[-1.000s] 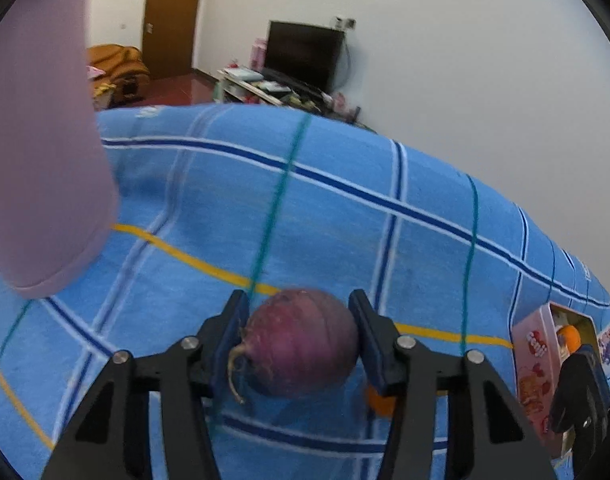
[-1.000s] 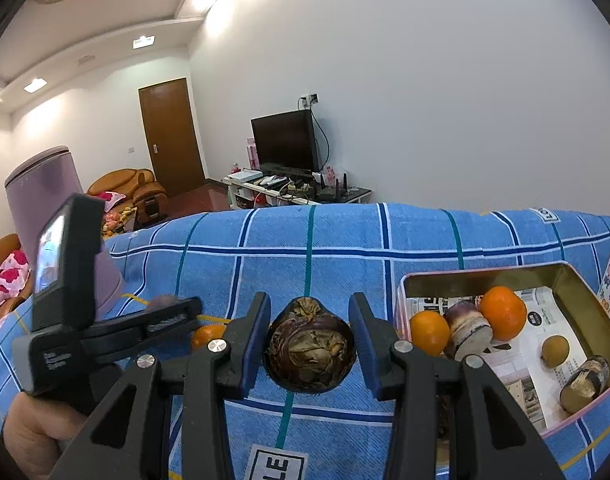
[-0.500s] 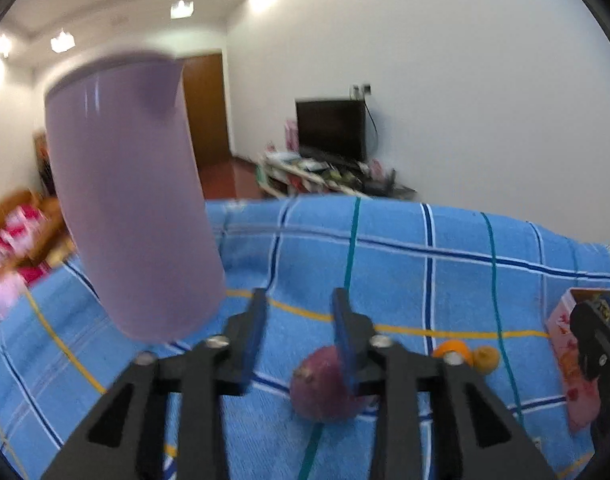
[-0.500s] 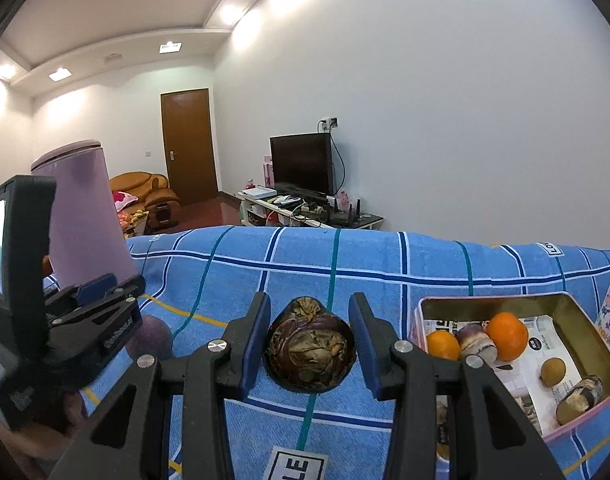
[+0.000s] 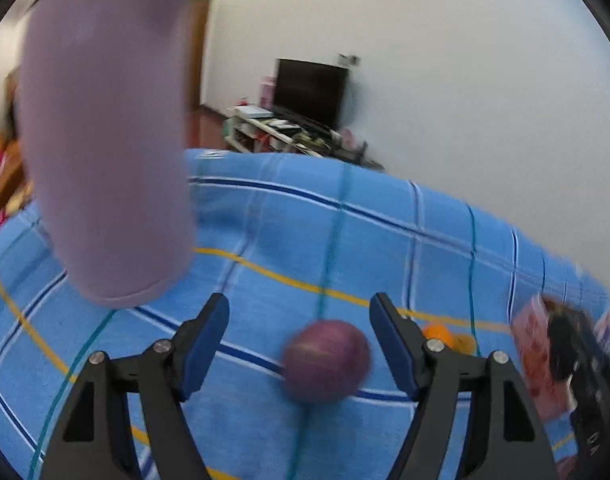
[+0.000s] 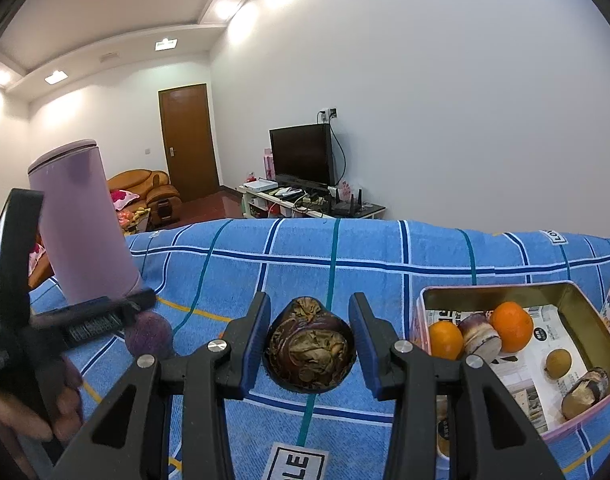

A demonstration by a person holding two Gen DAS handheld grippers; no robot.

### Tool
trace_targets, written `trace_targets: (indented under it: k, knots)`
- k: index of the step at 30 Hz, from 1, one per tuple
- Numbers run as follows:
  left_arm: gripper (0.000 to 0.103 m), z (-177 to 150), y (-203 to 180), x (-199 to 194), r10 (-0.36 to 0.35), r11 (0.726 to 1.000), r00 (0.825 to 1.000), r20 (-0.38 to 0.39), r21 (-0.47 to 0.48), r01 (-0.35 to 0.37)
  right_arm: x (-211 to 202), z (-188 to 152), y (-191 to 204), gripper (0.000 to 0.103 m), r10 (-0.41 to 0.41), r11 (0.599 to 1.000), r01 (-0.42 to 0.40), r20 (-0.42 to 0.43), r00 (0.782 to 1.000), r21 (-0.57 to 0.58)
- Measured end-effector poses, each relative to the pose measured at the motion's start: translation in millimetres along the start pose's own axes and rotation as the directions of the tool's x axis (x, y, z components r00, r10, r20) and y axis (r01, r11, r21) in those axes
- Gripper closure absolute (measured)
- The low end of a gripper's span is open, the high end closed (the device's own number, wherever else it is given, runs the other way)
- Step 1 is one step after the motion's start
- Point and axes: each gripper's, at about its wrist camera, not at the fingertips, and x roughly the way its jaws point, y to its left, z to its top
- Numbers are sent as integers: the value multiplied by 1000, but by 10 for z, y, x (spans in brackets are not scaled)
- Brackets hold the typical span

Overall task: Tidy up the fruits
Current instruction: 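Lift the held dark brown fruit and purple turnip off the bedspread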

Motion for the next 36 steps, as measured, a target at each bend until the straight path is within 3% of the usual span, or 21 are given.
trace_targets:
  k: [3,6,9,15,26,36]
  knots:
    - [28,-81,-142,120,62,996,996,-70,61,-58,5,5,0,60,1,1000,-1,-3,1000,1]
    - [31,-98,-94,230,62,998,989,-133,36,-58,16,7,18,60,0,1000,0,-7,1000,-8]
    - [50,-85,-50,198,-3,1000,993,-114,9,5,14,6,34,60,-1,1000,1,-6,1000,-16]
    - [50,-87,-103,122,21,999,996,-85,37,-18,-25,-17,95,60,-10,999,10,13,1000,-46]
    - [50,-184,-105,-292,93,995,993,74,39,-96,-98,-48,115,60,-22,998,23,35,999,-51]
    - [50,-189,-107,-319,108,993,990,96,39,-112,-154,-50,149,60,-25,998,27,40,999,-55]
